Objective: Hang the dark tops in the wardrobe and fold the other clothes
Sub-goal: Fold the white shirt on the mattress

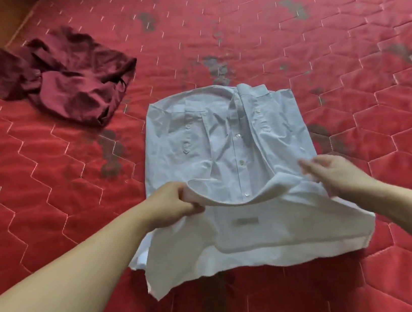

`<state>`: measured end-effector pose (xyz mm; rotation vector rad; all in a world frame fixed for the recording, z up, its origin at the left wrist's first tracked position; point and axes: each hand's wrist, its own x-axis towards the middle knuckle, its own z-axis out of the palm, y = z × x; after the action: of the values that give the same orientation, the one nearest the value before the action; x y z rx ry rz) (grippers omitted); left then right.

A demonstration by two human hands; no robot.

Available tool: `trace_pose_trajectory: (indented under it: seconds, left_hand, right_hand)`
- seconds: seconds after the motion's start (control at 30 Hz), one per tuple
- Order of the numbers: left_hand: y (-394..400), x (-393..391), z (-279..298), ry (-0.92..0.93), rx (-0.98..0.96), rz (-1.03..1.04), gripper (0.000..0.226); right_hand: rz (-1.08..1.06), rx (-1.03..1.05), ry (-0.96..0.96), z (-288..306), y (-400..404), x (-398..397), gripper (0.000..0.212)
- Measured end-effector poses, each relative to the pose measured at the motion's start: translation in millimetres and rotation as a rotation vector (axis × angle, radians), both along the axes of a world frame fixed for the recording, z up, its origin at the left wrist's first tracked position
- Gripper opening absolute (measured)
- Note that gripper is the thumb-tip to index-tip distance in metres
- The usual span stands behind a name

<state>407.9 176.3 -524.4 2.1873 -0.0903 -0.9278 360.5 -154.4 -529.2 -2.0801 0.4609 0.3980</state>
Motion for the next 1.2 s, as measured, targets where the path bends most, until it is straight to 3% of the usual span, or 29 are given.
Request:
trace_pose_trajectory:
  seconds: [0.1,0.17,0.27,0.33,0.4,0.5,0.6,0.67,0.77,0.83,0.93,1.2]
  left_hand:
    - [-1,32,-7,0.041,0.013,0.011,0.007]
    - [-2,54,-7,0.124,-0.048,0.014,0.009]
    - [1,95,-1,0.210,-0.166,0.097,0.014]
    - [3,129,4,0.225,-0.202,0.130,0.014]
    - [-1,167,11,0.155,-0.198,0.153,0.018]
    - [-16,226,8,-0.219,-0.063,0.297,0.028]
    - [-35,237,-9,-0.577,0.269,0.288,0.050]
    - [-45,211,-35,-0.628,0.374,0.116,0.047]
    - [-52,159,-83,-0.465,0.581,-0.207,0.061]
    - [-46,142,-111,-0.335,0.653,-0.235,0.070]
    - [-30,141,-140,-0.337,0.693,-0.159,0.073]
    - [-29,157,-159,-0.524,0.715,-0.068,0.069]
  right_hand:
    - [0.367,-0.152,0.249,-9,8,15,0.041]
    - [0.428,-0.085,0.339,-11,11,28,0.026]
    - [0.174,0.165,0.332,1,7,64,0.016]
    - [0.028,0.293,0.397,16,0,99,0.030]
    - [0.043,0.307,0.451,29,-5,139,0.038]
    - [-0.002,0.124,0.282,32,-10,207,0.038]
    - [0.063,-0.583,-0.103,12,-8,242,0.048]
    - [0.249,-0.821,-0.291,-10,3,228,0.050]
    - [0.598,-0.829,-0.371,-57,20,181,0.057]
    - [0.720,-0.838,-0.277,-86,23,159,0.065]
    - [0.691,-0.838,-0.141,-119,12,157,0.072]
    - [0.538,-0.825,-0.201,-129,18,208,0.075]
